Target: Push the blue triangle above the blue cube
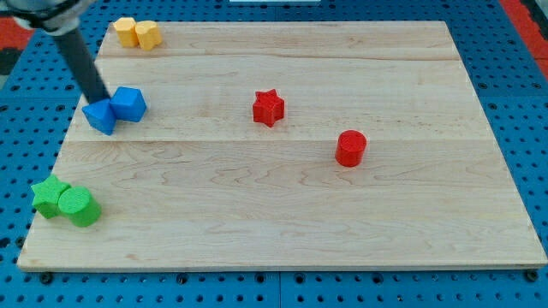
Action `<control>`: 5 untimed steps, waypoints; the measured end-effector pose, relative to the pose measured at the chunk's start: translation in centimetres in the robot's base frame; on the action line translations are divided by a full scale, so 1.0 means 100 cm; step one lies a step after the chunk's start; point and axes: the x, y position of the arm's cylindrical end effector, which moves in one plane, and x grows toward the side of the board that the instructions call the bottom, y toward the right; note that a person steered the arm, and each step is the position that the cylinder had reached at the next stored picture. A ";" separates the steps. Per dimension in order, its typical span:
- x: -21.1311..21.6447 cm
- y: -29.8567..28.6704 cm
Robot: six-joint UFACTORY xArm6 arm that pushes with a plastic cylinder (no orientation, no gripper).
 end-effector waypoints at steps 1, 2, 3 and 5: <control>0.000 0.067; 0.000 0.116; -0.042 0.062; -0.017 -0.068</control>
